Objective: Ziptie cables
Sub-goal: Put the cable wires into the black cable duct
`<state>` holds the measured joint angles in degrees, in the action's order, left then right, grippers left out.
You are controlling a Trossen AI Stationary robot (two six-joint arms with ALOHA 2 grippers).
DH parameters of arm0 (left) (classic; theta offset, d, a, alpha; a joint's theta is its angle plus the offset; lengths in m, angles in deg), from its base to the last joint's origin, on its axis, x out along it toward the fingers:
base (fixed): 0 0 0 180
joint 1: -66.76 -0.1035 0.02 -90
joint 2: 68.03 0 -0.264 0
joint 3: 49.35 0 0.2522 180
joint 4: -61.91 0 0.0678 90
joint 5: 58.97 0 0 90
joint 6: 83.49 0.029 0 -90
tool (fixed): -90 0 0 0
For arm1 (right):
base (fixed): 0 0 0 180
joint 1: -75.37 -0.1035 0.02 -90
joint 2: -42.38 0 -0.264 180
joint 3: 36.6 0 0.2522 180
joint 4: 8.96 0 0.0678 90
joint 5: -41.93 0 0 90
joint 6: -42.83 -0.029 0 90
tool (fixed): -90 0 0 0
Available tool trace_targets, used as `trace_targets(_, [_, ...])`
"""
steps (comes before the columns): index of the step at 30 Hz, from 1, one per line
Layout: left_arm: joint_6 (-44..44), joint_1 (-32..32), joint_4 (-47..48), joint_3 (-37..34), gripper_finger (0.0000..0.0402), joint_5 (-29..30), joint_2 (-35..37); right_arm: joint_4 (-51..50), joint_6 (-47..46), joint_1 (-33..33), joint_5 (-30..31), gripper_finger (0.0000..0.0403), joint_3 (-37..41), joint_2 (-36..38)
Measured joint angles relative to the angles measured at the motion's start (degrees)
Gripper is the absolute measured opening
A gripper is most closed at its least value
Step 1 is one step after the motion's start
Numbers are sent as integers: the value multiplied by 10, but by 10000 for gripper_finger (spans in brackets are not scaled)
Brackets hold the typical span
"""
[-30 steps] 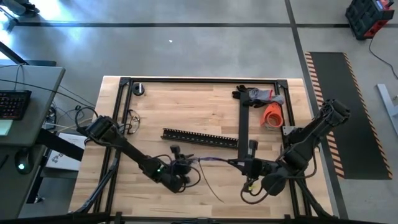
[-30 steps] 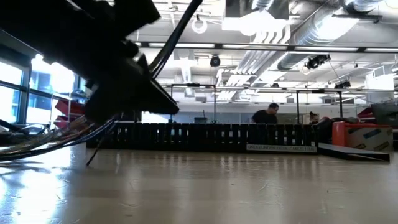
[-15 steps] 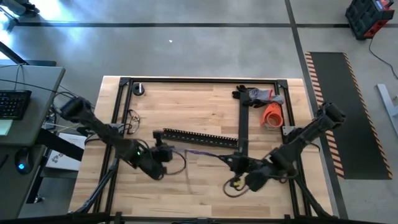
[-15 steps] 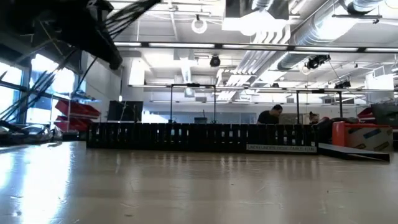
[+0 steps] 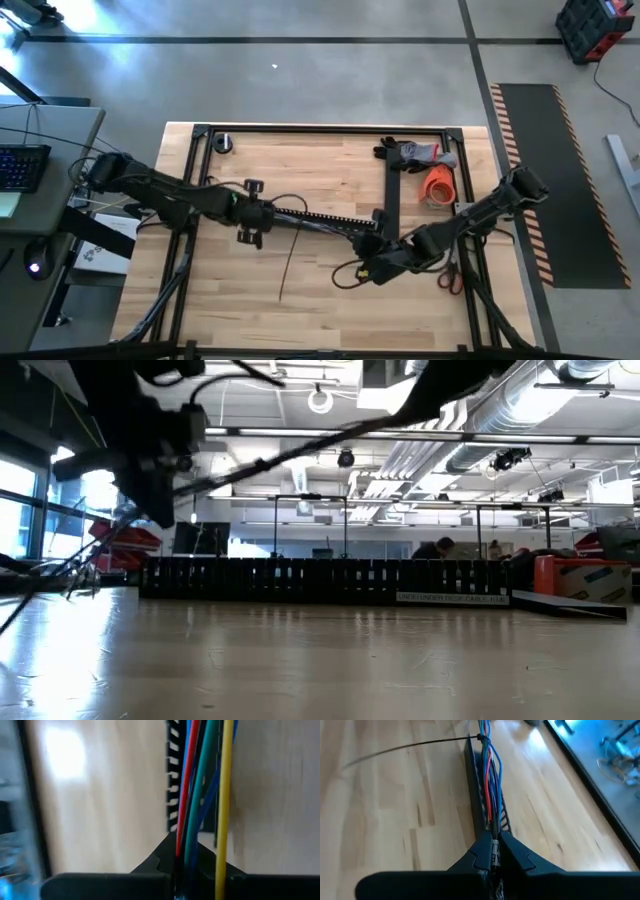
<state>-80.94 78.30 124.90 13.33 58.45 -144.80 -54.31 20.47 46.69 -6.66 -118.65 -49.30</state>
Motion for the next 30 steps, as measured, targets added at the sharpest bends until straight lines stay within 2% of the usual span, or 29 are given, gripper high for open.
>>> trace_targets(5, [54,-54,-103,-54,0,-21,0,-43,-43,-1,-31,3,0,0])
trace_targets(8, [66,-72,-126,-72,0,-56,-1,-55,-47,-6,-40,2,0,0])
trace_targets(16, [81,-75,-117,-74,15,-97,-1,-118,-87,-10,-41,2,0,0])
trace_targets(22, [81,-91,-101,-74,41,-69,-1,-172,-115,-10,-41,2,0,0])
trace_targets(30, [47,-100,-37,-74,68,-77,1,-182,-134,-10,-48,2,0,0])
